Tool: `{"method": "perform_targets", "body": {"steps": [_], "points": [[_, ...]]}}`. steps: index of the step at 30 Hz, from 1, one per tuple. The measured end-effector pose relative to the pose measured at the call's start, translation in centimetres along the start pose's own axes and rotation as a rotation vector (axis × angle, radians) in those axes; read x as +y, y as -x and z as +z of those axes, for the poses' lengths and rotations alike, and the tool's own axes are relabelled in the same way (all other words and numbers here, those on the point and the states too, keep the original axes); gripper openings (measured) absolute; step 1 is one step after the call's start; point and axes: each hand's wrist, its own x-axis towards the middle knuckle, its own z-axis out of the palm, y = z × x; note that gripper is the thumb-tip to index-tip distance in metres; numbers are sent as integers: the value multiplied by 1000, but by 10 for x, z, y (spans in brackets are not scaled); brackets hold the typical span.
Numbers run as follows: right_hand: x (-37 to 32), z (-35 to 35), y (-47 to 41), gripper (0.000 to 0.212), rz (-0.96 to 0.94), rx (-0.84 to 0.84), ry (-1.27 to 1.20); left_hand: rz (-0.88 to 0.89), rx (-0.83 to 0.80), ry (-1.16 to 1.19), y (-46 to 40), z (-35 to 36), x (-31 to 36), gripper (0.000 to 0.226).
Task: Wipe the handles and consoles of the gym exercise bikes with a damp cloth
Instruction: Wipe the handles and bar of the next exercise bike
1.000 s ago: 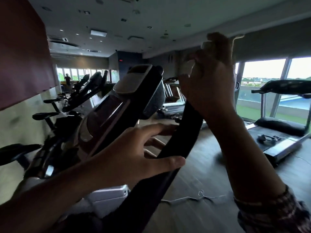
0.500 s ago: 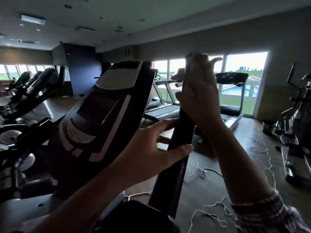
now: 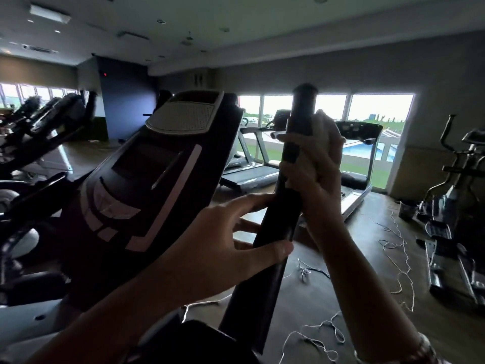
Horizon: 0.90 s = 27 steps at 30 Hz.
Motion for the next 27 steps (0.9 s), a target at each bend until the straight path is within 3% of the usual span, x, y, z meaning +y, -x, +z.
{"method": "perform_targets", "body": {"steps": [3,8,12,19,24,27], "points": [[3,-4,-10,46,34,6,28,-3,-14,-31,0,0,-3,55],[2,0,2,51,45,29,-24,11,-20,-38,3,-1,-7,63],[1,1,32,49,81,0,-84,2,-5,-55,2,-1,-9,60],[-13,1,-9,40,199,17,-50,-5,18,-21,2,2,-8,57],[-24,-2,37,43,217,-43,-59,-12,-70,6,9,-4,-11,59],[-32,-1,19,42,201,-54,41,0,-80,-2,17,-5,-13,68]]}}
